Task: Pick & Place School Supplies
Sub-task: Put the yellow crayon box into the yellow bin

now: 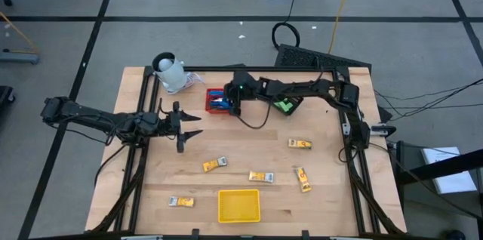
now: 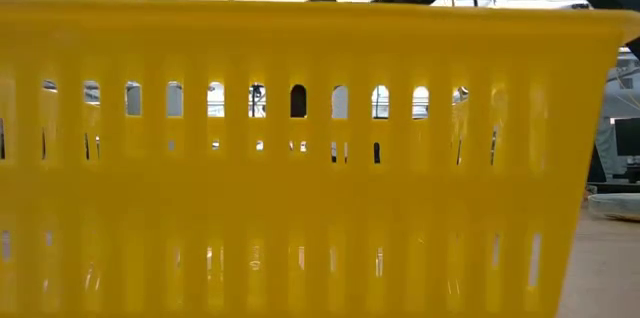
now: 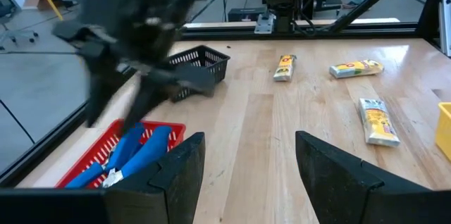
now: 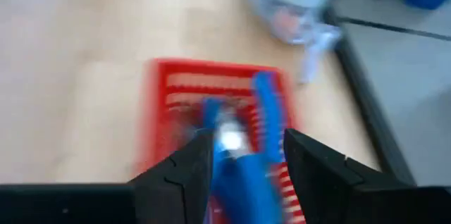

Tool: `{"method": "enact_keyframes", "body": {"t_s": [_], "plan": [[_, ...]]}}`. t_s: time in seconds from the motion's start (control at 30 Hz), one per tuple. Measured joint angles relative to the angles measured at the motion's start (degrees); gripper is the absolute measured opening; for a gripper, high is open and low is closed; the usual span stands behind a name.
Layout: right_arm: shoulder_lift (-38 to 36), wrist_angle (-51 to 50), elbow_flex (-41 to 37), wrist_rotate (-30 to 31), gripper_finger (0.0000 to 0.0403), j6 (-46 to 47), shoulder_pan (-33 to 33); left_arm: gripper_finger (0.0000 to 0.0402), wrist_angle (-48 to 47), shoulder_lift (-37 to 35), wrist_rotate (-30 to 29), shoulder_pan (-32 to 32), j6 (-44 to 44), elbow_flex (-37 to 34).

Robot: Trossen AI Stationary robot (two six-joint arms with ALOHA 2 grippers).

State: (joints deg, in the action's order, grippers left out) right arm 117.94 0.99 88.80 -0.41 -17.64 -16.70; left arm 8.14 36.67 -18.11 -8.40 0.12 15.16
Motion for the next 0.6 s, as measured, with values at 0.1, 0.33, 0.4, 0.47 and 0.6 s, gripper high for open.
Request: {"method": "enact_keyframes", "body": {"t_s": [0.1, 0.33, 0.4, 0.47, 0.6], "plan": [[-2.14, -2.34, 0.01, -3.81, 0.0173, -0.02, 3.64, 0.0225, -0.11, 0.02, 0.0, 0.0, 0.0, 0.0], [-4.05, -17.38, -0.05, -0.92, 0.017, 0.87, 18.04, 0.0225, -0.33, 0.0, 0.02, 0.0, 0.01, -0.02], [-4.03, -21.71, -0.07, 3.52, 0.0166, 1.25, 21.89, 0.0225, -0.39, 0.02, 0.04, 0.0, 0.0, -0.02], [-4.03, -25.79, -0.07, 7.51, 0.0165, 3.42, 24.97, 0.0225, -0.39, 0.01, 0.05, 0.0, 0.02, -0.02], [-4.03, -33.14, -0.07, 9.34, 0.0172, 11.68, 28.28, 0.0225, -0.39, 0.01, 0.02, 0.0, 0.18, -0.02]]}}
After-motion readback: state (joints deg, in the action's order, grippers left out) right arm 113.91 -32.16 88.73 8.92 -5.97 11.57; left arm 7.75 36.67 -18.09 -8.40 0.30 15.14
